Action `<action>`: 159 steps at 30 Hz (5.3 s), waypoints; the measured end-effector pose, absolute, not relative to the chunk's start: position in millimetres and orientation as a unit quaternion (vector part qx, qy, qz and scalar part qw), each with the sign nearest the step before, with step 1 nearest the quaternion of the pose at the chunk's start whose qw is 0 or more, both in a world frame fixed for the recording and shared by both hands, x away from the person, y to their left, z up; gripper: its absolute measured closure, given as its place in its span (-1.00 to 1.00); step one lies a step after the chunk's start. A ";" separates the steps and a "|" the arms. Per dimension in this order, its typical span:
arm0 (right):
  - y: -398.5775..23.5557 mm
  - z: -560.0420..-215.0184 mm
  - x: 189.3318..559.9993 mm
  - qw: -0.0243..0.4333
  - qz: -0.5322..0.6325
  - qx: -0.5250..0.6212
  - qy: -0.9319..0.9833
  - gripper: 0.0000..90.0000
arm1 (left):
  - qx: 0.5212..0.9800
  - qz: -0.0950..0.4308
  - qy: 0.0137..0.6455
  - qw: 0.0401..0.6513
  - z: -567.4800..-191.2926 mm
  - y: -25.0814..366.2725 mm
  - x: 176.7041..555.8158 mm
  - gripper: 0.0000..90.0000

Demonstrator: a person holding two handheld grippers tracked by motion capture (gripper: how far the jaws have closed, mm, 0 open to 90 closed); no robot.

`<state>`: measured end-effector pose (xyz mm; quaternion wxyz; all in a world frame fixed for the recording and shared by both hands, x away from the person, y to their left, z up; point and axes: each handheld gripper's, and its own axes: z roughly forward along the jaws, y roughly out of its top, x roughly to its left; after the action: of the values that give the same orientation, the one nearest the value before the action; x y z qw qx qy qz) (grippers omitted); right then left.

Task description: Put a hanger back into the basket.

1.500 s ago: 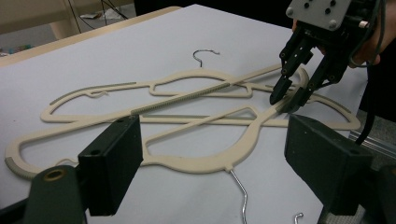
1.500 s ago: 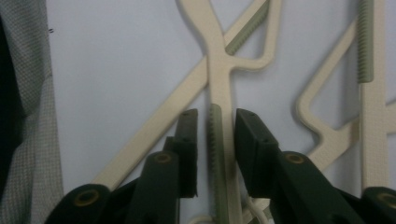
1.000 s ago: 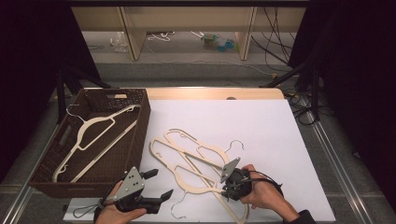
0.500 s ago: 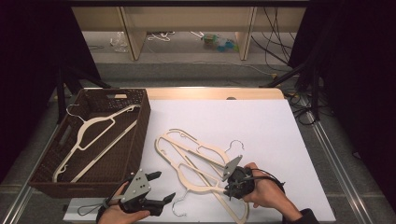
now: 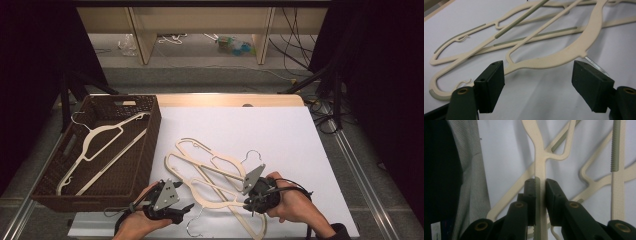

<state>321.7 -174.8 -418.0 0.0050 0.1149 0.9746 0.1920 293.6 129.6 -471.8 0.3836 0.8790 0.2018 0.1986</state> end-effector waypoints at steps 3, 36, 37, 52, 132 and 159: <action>-176.3 -415.5 321.4 0.005 0.197 0.107 0.975 0.78 | 0.884 0.201 0.187 0.378 -476.4 124.9 296.9 -0.39; -185.9 -416.6 327.2 0.000 0.207 0.087 0.974 0.78 | 0.900 0.227 -0.016 0.371 -473.7 97.1 296.5 0.35; -186.5 -416.2 327.2 -0.002 0.208 0.087 0.974 0.78 | 0.902 0.222 -0.019 0.369 -473.7 96.4 296.3 0.38; -197.7 -415.0 332.3 -0.012 0.229 0.085 0.970 0.79 | 0.893 0.242 -0.078 0.370 -446.8 91.3 299.9 0.69; -215.4 -410.6 317.1 0.090 0.384 0.220 0.892 -0.20 | 0.749 0.068 0.333 0.569 -252.6 194.6 384.9 0.91; -214.8 -414.1 318.6 0.081 0.375 0.223 0.896 -0.23 | 0.710 0.189 0.438 0.518 -260.6 343.3 393.3 0.91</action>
<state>318.6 -214.8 -414.1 0.0808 0.2227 0.8961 0.3753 393.3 343.3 -260.6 0.5176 0.7104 0.4378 0.1890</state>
